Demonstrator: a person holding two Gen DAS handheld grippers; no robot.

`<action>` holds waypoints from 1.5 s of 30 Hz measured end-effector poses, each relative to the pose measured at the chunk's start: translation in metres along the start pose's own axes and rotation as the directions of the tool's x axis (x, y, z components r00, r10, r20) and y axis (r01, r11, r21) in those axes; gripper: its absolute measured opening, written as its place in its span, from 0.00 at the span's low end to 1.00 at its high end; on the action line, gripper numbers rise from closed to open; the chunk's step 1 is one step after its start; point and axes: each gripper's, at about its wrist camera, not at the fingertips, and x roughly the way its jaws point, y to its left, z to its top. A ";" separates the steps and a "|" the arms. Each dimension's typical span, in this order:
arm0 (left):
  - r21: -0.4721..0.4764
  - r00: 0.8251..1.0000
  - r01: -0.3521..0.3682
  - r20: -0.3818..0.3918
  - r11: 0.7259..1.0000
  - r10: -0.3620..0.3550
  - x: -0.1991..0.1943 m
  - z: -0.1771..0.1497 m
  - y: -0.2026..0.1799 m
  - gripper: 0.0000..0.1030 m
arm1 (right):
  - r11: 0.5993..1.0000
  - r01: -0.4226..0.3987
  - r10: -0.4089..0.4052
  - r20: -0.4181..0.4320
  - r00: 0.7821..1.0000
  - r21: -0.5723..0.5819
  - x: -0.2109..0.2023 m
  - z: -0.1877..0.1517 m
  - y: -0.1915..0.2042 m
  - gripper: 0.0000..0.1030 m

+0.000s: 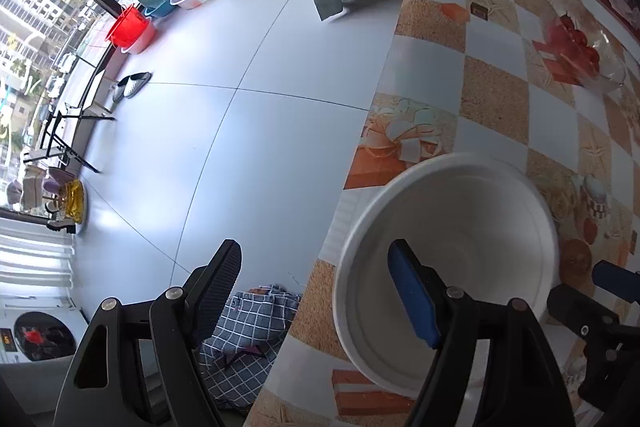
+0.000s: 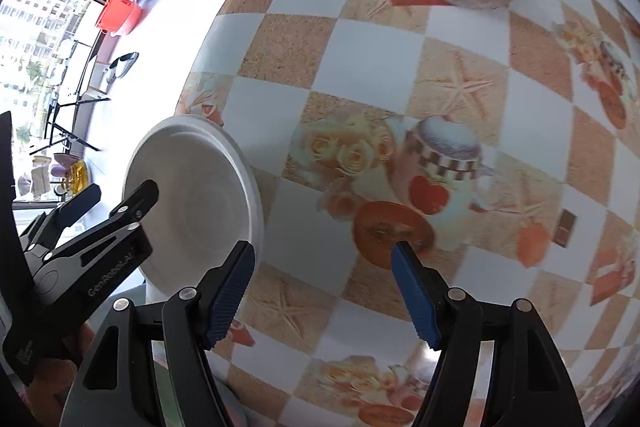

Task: Organize plates and bowls
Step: 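Close both grippers on the rim of the white foam bowl, then lift the white bowl with both grippers and carry it across the table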

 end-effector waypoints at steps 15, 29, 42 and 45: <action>0.018 0.997 0.058 -0.042 0.998 -0.057 0.019 -0.004 -0.007 0.61 | 0.998 -0.054 0.056 -0.060 0.997 0.036 0.030 0.016 0.026 0.45; 0.056 0.990 0.128 -0.062 0.990 -0.124 0.004 -0.016 -0.032 0.34 | 0.998 -0.061 0.059 -0.114 0.992 -0.014 0.034 0.005 0.025 0.13; 0.193 0.983 0.180 -0.081 0.965 -0.167 -0.024 -0.057 -0.110 0.34 | 0.999 0.019 -0.012 -0.156 0.988 0.041 0.011 -0.038 -0.046 0.14; 0.222 0.980 0.192 -0.093 0.956 -0.175 -0.031 -0.069 -0.129 0.34 | 0.998 0.032 -0.021 -0.169 0.985 0.060 0.006 -0.051 -0.062 0.14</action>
